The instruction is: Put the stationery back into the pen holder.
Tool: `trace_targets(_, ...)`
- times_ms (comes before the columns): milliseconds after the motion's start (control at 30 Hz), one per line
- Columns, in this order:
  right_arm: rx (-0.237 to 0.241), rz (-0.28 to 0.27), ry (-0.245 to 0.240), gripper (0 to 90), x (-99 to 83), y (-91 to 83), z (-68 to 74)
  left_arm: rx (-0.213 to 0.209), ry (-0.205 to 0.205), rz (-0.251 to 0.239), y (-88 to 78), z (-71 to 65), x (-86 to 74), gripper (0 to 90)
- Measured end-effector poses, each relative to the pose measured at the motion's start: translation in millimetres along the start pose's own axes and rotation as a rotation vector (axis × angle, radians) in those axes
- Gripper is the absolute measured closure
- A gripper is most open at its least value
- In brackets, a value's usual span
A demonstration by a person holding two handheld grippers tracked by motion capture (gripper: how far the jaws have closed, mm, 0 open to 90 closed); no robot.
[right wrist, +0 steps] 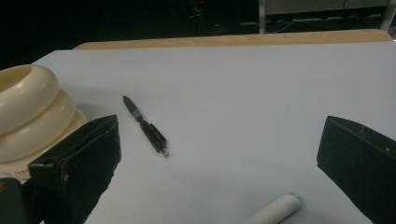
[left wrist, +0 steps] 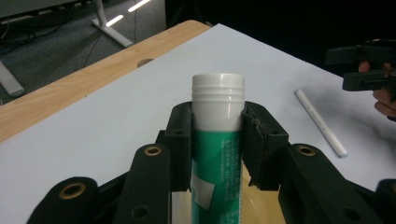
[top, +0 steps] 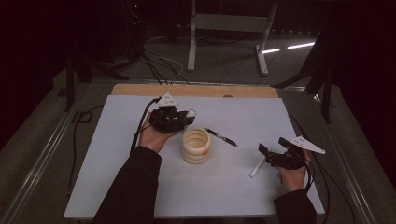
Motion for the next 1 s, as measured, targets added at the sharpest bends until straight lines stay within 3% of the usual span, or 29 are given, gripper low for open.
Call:
trace_targets(567, 0.0, -0.008, 0.012, 0.0, 0.3, -0.9, -2.9, -0.05, -0.009, -0.054, 7.1, -18.8, 4.7, 66.2)
trace_targets(1000, 0.002, -0.004, 0.009, 0.0, 0.0, -0.1, -1.9, -0.067, 0.012, -0.032, 22.3, -30.0, -1.5, 66.1)
Point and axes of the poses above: each handheld gripper's, and its own axes: y roughly forward along the jaws, x roughly out of its top, z roughly to its left, the point moved 2 cm from there along y, roughly forward along the jaws, and after that the axes turned 11 degrees about x, right-handed, at the moved point
